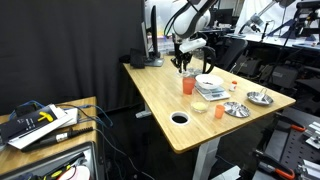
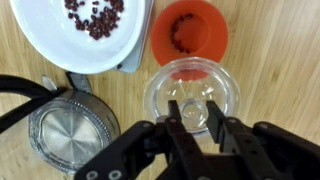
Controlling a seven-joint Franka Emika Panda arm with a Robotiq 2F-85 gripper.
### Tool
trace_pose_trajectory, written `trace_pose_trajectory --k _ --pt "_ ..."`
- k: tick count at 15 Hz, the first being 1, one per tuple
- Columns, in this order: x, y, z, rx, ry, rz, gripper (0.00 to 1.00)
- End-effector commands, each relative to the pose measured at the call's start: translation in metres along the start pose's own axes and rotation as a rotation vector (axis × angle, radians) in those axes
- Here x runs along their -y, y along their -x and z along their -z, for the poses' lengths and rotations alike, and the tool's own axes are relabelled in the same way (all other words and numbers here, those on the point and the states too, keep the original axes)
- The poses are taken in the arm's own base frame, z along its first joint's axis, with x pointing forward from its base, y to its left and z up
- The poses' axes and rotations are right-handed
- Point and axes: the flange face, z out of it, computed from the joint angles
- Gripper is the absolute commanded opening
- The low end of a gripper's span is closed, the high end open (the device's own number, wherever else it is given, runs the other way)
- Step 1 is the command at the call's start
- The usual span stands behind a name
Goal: Put the glass lid on top of the glass container
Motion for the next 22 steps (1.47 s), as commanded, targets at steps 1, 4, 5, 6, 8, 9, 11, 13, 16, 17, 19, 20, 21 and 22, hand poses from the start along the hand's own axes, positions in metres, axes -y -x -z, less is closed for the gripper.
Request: trace_pose_trajectory --k 1,4,5,6,8,9,11,13,16,17,19,20,21,22 --pt "0.001 0.044 0.015 -0.025 -0.041 -0.014 0.08" --pt "0.006 0.042 0.012 -0.009 -0.039 -0.027 0.08" --pt "0.006 0.045 0.015 -0.010 -0.041 -0.029 0.31" --pt "0.006 0.045 0.015 -0.010 -0.041 -0.029 0.31" --pt "0.007 0.044 0.010 -0.004 -0.039 -0.028 0.31" --pt "0.007 0.044 0.009 -0.003 -0.038 -0.028 0.31" --pt "0.008 0.044 0.012 -0.013 -0.037 -0.023 0.08" --pt "0.010 0.049 0.015 -0.028 -0.015 -0.003 0.08" --pt "0.013 0.067 0.022 -0.032 -0.016 0.027 0.08" --pt "0.013 0.073 0.023 -0.027 -0.018 0.033 0.08" --pt "0.012 0.090 0.025 -0.012 -0.018 0.043 0.08" --pt "0.009 0.101 0.025 -0.002 -0.021 0.045 0.08" --pt "0.007 0.110 0.026 0.003 -0.025 0.048 0.08" --pt "0.005 0.119 0.028 0.009 -0.031 0.054 0.08"
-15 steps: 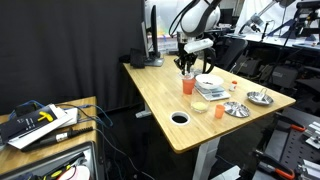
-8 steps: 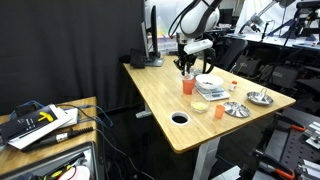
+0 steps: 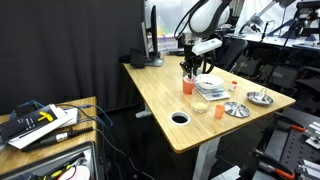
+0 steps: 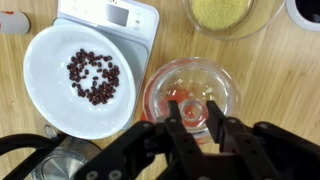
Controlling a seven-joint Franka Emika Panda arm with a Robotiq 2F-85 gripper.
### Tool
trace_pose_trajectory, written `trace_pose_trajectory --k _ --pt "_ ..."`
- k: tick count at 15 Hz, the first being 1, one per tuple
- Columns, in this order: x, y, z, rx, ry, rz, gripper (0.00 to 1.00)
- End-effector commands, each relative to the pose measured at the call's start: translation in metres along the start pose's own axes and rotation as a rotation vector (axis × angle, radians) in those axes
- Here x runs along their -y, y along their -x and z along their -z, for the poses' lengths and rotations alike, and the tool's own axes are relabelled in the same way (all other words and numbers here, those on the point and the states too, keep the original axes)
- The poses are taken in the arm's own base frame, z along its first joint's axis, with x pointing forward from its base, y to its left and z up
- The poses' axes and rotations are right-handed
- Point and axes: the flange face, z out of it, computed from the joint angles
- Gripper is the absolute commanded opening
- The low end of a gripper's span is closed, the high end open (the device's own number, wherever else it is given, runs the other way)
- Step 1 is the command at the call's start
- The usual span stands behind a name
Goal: Put the glass lid on top of the glass container
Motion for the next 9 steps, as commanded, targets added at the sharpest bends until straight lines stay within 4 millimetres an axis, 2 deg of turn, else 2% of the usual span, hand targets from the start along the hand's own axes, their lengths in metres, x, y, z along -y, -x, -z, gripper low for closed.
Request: trace_pose_trajectory --k 1,3,4,5,9 --pt "-0.007 0.033 0.011 -0.018 -0.018 0.028 0.08" --pt "-0.008 0.042 0.015 -0.025 -0.022 0.043 0.08" --pt "-0.005 0.032 0.008 0.007 -0.013 0.017 0.08" --pt "-0.005 0.035 0.009 0.007 -0.014 0.018 0.31" --pt "-0.005 0.034 0.006 0.012 -0.012 0.018 0.31"
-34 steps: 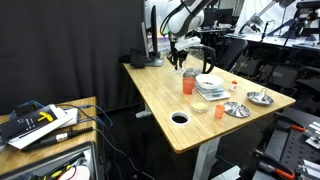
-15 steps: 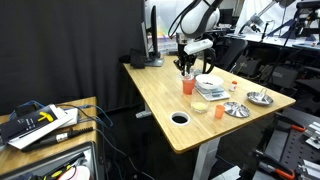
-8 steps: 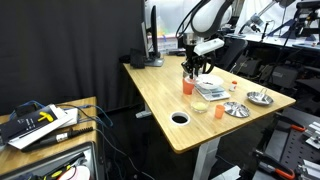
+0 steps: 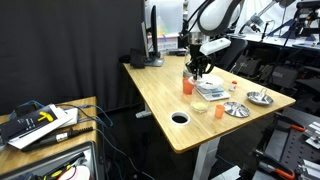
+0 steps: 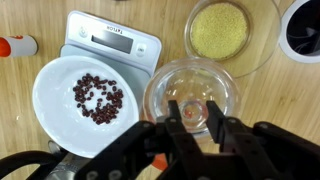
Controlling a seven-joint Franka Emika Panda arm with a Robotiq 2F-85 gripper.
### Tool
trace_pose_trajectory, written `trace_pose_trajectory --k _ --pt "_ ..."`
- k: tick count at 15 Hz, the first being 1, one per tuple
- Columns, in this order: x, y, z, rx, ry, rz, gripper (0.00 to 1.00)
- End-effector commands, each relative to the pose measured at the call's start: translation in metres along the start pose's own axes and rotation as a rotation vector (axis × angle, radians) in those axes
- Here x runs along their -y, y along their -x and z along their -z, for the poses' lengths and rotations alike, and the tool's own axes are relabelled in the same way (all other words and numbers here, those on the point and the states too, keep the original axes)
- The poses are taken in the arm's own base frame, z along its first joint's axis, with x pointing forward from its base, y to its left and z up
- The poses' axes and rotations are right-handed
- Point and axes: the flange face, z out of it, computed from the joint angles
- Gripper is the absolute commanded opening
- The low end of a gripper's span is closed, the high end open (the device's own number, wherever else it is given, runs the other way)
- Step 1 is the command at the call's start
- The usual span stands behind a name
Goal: Put the glass lid on top of the glass container
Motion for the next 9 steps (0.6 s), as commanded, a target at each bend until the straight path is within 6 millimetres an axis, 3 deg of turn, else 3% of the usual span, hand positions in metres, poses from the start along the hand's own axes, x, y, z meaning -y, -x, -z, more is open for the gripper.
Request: trace_pose_trajectory --k 1,2,3,9 --pt "0.000 0.000 0.000 0.000 0.000 0.000 0.31" --pt "0.000 0.000 0.001 0.000 0.000 0.000 0.31" --pt "0.000 0.000 0.001 0.000 0.000 0.000 0.08" --pt "0.012 0.031 0.001 0.010 -0.003 0.059 0.08"
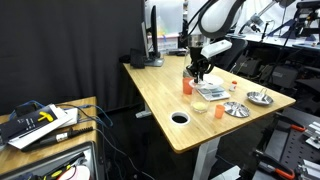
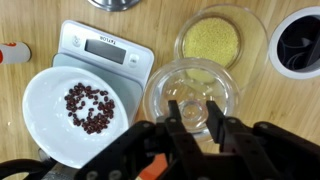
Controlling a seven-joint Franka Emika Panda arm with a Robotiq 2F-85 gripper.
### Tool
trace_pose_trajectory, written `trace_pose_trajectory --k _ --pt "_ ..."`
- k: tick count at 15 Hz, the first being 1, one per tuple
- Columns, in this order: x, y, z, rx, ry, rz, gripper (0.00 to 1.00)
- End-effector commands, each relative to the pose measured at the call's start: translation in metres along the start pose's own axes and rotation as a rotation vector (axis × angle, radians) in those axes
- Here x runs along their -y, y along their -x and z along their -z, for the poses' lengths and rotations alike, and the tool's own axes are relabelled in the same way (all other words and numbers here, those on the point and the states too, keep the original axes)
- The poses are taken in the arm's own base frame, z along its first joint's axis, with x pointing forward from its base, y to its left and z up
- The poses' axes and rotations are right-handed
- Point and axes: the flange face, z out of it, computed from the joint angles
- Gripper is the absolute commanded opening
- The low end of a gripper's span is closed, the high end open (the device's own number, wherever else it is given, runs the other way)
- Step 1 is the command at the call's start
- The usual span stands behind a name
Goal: Put the glass lid on top of the glass container
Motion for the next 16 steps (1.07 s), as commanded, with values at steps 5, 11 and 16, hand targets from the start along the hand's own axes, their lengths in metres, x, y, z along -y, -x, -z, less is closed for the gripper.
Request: trace_pose_trajectory --k 5,11,16 --pt "0.008 0.038 0.017 -0.027 -0.012 0.056 0.08" --pt "0.023 0.047 0.011 -0.017 0.046 0.110 0.08" --pt "0.027 0.047 -0.001 -0.014 0.080 0.141 0.08"
